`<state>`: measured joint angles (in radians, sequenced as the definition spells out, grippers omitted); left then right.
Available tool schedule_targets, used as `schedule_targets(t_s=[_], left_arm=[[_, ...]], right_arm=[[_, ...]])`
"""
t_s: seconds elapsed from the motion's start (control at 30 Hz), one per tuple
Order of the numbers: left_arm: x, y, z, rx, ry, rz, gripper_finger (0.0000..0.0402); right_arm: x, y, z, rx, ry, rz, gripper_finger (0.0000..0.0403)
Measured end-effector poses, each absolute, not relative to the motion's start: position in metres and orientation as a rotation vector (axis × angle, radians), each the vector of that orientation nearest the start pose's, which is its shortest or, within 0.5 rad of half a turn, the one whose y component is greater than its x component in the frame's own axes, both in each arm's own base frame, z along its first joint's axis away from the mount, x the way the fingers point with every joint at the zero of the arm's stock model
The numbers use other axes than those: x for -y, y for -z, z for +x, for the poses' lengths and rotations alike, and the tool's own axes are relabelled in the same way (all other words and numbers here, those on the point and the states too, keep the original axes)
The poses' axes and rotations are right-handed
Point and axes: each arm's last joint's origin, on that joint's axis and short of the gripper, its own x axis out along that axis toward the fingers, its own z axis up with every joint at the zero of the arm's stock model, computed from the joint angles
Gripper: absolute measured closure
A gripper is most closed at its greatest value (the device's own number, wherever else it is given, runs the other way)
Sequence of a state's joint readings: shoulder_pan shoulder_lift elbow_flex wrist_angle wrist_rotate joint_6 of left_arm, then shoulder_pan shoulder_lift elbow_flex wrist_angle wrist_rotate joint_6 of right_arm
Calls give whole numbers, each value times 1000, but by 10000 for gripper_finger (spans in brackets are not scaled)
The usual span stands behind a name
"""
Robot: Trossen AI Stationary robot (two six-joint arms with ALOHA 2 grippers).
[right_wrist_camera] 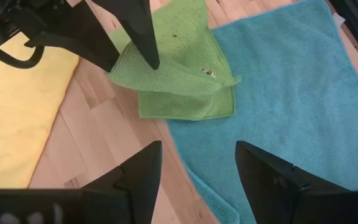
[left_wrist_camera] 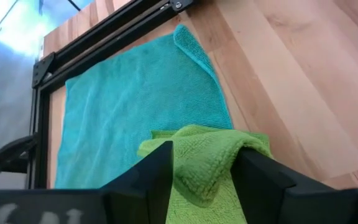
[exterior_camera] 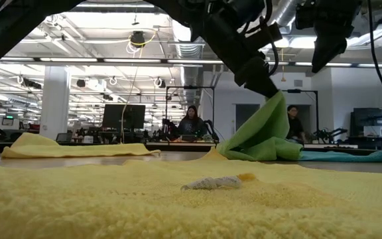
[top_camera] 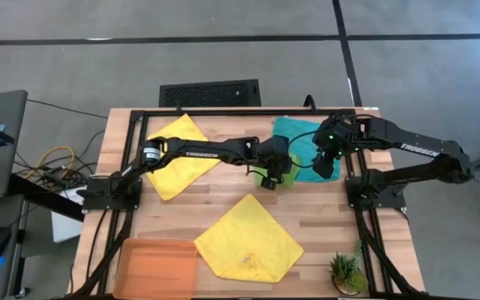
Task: Fold microfiber towels
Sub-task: Fold the green microfiber towel
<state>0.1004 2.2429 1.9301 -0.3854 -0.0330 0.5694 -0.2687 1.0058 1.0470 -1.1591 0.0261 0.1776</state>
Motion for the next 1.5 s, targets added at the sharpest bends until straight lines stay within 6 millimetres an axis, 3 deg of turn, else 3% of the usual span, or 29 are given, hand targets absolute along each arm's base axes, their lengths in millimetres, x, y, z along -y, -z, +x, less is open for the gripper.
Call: schedule_targets(t_s=[0.23, 0.47, 0.67, 0.87, 1.07, 1.4, 1.5], left_arm=[[-53, -233, 508, -698, 86, 594, 251], [-59, -245, 500, -741, 158, 490, 262], [-67, -237, 496, -774, 198, 418, 266], [-64, -230, 497, -766, 227, 487, 267], [-58, -206, 503, -801, 276, 557, 267], [-67, -205, 500, -821, 274, 453, 267], [-68, -192, 503, -841, 296, 399, 267]], right_arm=[[44, -310, 157, -1089, 362, 293, 175], [44, -310, 157, -1090, 361, 292, 175], [44, -310, 157, -1091, 362, 292, 175], [44, -310, 157, -1090, 362, 292, 175], [44, -310, 157, -1090, 363, 292, 175], [44, -309, 157, -1090, 364, 293, 175], [44, -309, 157, -1090, 364, 293, 175]])
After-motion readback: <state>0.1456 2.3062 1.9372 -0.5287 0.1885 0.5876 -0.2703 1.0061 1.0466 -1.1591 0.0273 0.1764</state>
